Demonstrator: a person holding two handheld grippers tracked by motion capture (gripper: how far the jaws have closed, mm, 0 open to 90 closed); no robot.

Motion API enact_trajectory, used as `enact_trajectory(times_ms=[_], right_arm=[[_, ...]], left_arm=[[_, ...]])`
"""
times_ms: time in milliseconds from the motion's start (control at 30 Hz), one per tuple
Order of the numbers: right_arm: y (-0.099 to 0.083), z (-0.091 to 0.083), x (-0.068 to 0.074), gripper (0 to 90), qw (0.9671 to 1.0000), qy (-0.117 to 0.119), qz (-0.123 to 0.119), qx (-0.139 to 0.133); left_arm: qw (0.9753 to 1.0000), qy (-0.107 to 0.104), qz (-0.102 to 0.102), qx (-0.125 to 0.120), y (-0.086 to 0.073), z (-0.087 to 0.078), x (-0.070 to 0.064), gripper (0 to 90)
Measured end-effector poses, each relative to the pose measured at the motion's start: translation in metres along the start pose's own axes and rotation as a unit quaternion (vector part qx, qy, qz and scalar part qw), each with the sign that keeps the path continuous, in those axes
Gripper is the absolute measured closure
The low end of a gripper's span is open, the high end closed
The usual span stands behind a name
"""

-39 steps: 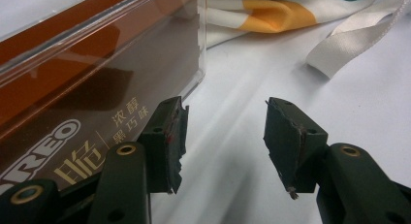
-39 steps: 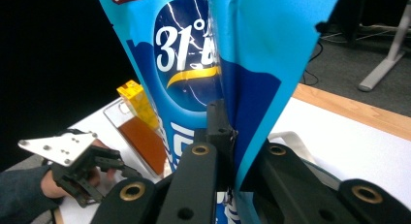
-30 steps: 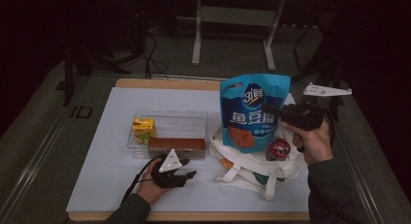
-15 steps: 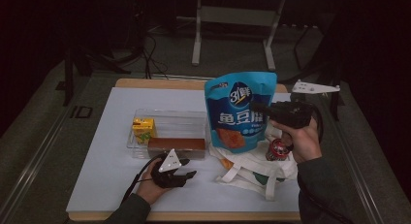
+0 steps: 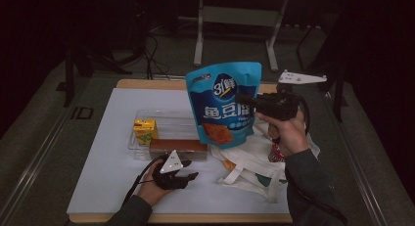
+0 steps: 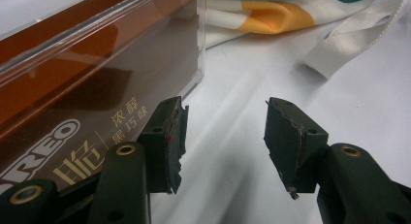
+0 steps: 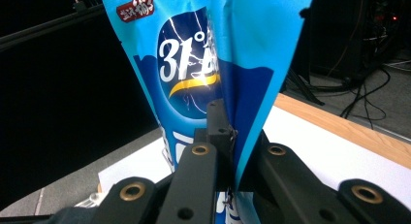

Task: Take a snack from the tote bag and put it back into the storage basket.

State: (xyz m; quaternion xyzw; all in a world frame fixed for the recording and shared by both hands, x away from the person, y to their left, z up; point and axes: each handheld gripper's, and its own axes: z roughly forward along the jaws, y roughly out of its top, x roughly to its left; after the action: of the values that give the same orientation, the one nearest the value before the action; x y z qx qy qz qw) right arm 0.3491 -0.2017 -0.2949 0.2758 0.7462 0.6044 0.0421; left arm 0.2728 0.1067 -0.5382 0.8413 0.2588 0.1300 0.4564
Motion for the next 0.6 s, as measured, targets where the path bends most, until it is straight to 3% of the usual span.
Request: enact_trajectory(times_ms=[333,600], right_arm=[[0.018,0.034,0.003,89.1,0.9998,-0.009,0.006,-0.015],[0.024,0.068,0.001,89.1,0.9998,-0.016,0.012,-0.008]], left_arm=[[1.0,-0.001,-0.003,-0.001,0.0,0.0,0.0,48.8],[1.0,-0.002,-0.002,0.001,0.0,0.0,0.001,48.8]])
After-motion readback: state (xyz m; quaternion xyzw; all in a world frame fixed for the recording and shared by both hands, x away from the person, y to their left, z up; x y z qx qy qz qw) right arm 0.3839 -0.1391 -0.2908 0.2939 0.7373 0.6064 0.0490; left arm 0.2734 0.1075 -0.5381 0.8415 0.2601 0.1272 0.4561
